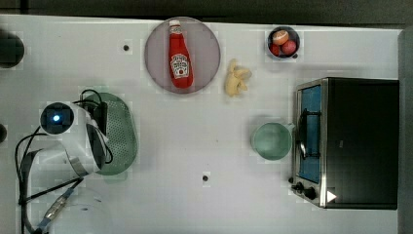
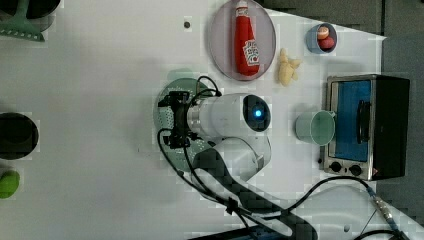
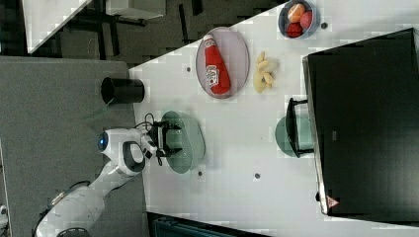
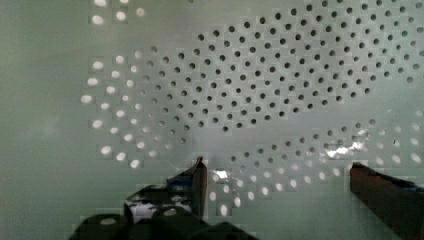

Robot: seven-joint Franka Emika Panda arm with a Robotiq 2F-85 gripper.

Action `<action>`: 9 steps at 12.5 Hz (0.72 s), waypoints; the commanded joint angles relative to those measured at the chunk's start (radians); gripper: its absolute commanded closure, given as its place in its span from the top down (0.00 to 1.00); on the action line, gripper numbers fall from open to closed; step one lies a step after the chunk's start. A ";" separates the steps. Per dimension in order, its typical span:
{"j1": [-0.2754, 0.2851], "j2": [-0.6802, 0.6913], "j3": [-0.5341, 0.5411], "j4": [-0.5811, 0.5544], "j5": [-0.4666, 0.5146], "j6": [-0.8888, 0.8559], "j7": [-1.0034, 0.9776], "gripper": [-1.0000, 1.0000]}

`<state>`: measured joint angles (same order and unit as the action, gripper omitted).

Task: Drag strainer right to left.

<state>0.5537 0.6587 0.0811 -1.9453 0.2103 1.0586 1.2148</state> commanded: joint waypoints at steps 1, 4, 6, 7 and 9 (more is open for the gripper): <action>0.058 0.003 0.014 0.044 0.022 -0.029 0.074 1.00; 0.078 0.016 0.014 0.067 0.026 -0.021 0.077 1.00; 0.086 0.025 0.014 0.078 0.028 -0.019 0.078 1.00; 0.090 0.027 0.014 0.084 0.035 -0.019 0.078 1.00; 0.091 0.022 0.011 0.088 0.033 -0.038 0.077 1.00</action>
<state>0.6318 0.6973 0.0873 -1.8789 0.2466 1.0400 1.2441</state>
